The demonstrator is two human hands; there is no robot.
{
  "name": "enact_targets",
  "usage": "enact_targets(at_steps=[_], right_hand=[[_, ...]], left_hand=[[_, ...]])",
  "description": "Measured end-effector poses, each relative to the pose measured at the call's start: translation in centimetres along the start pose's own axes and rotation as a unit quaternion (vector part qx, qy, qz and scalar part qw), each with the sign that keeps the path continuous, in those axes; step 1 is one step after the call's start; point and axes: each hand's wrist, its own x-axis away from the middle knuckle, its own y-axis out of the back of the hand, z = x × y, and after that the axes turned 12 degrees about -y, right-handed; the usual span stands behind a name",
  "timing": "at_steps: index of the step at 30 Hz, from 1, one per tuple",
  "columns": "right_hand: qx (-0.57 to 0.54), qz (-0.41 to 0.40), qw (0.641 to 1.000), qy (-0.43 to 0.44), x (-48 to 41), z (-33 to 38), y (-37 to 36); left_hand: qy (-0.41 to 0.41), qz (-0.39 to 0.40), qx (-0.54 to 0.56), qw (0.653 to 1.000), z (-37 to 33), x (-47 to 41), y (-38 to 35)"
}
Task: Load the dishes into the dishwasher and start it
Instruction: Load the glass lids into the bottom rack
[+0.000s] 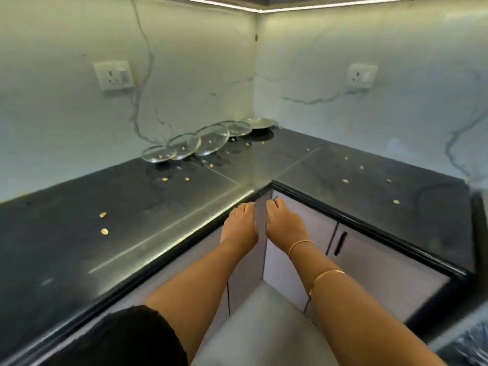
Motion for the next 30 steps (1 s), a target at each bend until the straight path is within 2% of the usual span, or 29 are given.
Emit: enact_targets(at_steps=[6,9,16,24,30], right_hand=[[-0.024,-0.025,0.999,0.015,-6.6,4.8,-0.7],[-0.060,-0.015,0.998,0.017,-9.4,6.5,-1.5],[-0.070,0.011,0.996,0.055,-17.3,9.3,-5.4],[-0.081,0.032,0.996,0.036,-32.5,7.3,-10.2],[-0.087,0.050,0.995,0.002,-47.1,2.9,-11.4]], left_hand=[[-0.013,-0.025,-0.004,1.000,6.1,-5.1,4.0],[0.001,-0.031,0.007,1.000,8.5,-6.8,4.4],[0.044,-0.037,0.009,0.998,15.5,-11.2,4.1],[0.049,-0.074,-0.019,0.996,21.4,-22.8,1.9],[0.016,-0.033,-0.007,0.999,21.6,-37.1,-1.5]])
